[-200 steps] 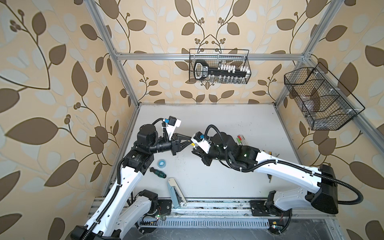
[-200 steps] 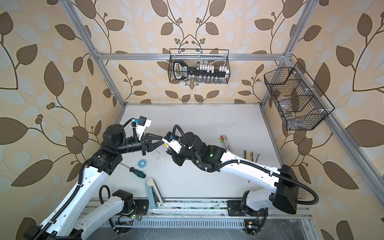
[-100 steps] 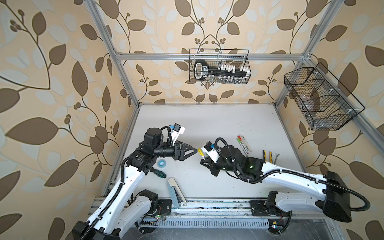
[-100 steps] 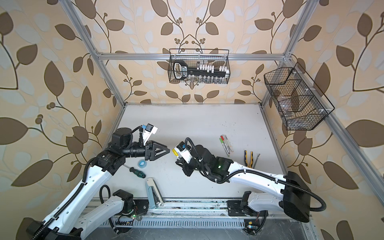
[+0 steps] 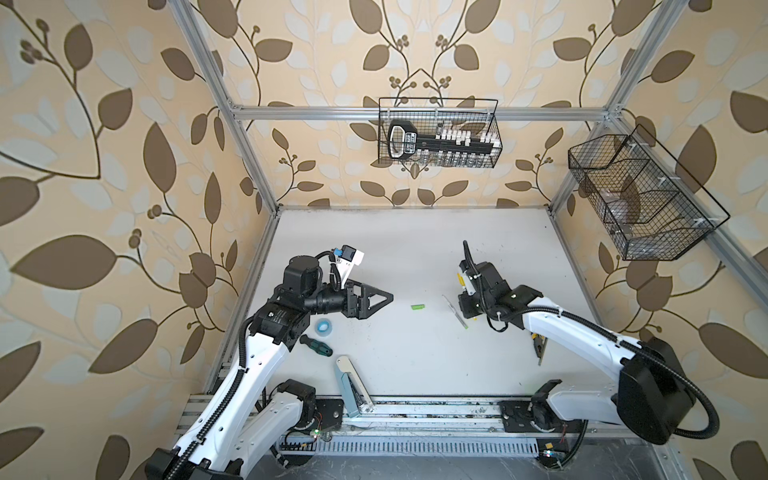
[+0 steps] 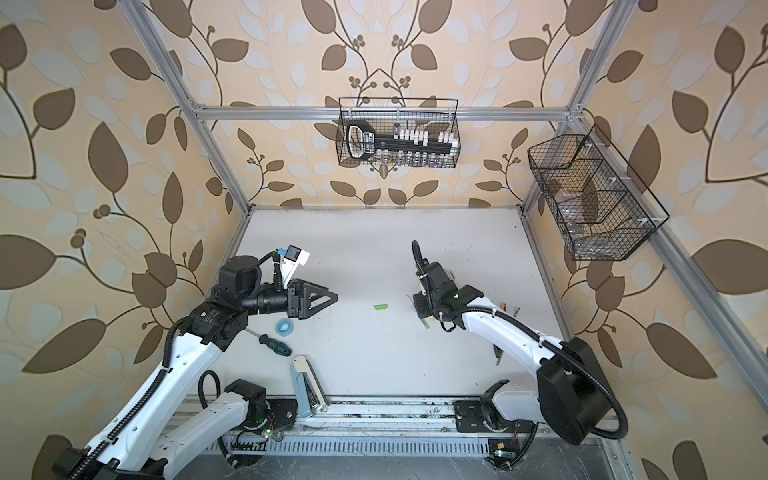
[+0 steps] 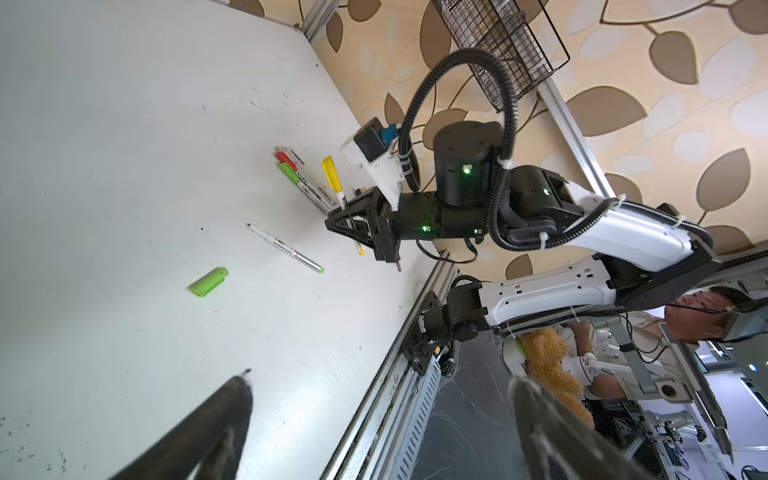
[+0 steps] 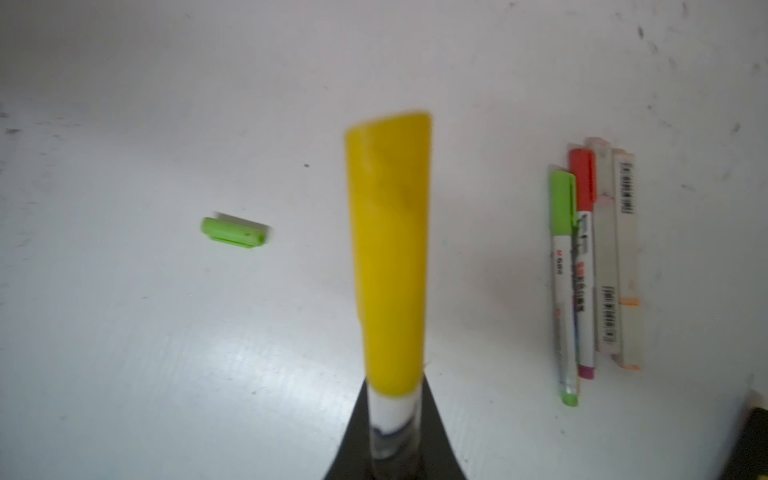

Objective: Insert the pens into the pen caps

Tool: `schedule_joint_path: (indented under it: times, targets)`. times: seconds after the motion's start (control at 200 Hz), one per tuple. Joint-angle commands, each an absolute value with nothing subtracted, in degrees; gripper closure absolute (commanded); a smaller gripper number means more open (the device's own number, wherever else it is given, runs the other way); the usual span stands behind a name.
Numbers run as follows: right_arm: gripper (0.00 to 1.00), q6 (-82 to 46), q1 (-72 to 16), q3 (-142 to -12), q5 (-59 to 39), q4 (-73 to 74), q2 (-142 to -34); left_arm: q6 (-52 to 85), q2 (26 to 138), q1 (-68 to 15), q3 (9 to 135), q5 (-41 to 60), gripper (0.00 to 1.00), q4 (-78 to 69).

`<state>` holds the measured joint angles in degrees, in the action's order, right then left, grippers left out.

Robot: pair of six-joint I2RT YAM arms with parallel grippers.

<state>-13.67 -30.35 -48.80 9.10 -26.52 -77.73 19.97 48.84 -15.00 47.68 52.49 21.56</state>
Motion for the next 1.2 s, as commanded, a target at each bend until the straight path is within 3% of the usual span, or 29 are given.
schedule_joint_path:
  times: [0.0, 0.25, 0.525, 1.025, 1.195]
  targets:
    - [0.96, -9.36, -27.52, -52.79, 11.62, -29.96, -82.66, 20.17, 48.65, -14.24, 48.1, 53.0, 0.01, 20.86]
    - [0.91, -5.11, -25.53, -59.24, 17.25, -34.66, -96.4, 20.04, 48.65, -14.15, 48.07, 52.82, 0.01, 20.96]
    - [0.86, -5.01, -25.81, -61.17, 22.75, -35.9, -101.0, 20.03, 49.27, -14.06, 48.08, 52.73, 0.01, 21.03]
    - [0.67, -6.29, -29.09, -62.72, 25.9, -38.15, -99.68, 20.02, 49.31, -13.97, 48.16, 52.6, 0.01, 21.19]
    - [0.51, -6.83, -31.98, -61.04, 19.7, -35.18, -93.86, 19.92, 49.15, -13.89, 48.12, 51.56, 0.01, 21.54]
